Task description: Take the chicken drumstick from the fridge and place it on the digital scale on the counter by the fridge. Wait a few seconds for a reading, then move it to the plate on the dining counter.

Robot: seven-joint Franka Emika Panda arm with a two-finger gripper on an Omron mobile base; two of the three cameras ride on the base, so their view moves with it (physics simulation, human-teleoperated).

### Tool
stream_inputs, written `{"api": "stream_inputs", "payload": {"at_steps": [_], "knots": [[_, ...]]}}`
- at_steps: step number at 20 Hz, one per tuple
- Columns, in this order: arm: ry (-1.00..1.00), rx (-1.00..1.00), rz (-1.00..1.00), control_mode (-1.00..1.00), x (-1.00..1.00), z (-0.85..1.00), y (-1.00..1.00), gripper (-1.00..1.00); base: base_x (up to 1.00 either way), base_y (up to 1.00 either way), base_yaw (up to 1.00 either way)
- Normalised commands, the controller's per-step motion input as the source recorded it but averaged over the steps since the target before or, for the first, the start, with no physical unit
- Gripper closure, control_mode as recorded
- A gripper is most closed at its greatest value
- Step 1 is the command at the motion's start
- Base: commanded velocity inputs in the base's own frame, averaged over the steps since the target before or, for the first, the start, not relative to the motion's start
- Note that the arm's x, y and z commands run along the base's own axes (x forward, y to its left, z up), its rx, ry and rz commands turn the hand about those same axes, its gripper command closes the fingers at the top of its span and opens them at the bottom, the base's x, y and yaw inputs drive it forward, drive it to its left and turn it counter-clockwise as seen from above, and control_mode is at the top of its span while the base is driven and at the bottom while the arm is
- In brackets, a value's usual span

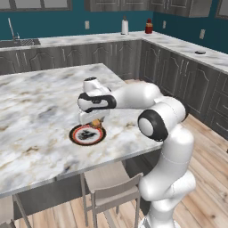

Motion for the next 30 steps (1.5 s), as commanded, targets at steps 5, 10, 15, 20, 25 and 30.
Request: {"api": "stream_inputs", "payload": {"at_steps": [5,10,15,20,25,30], "knots": [[0.00,-0.01,0.00,-1.00,-0.09,-0.28,0.02,1.00,0.00,0.00,0.00],[0.00,0.00,0.00,-1.00,0.03,-0.21,0.00,1.00,0.00,0.00,0.00],[0.03,0.00,0.00,-1.00,0.25,-0.22,0.00,1.00,0.00,0.00,0.00],[0.02,0.00,0.00,-1.00,0.18,-0.17,0.03,1.00,0.00,0.00,0.00],[0.02,0.00,0.03,-1.00,0.17,-0.18,0.20,1.00,0.00,0.00,0.00],[0.01,0.00,0.07,-1.00,0.07,-0.03,0.17,1.00,0.00,0.00,0.00]]}}
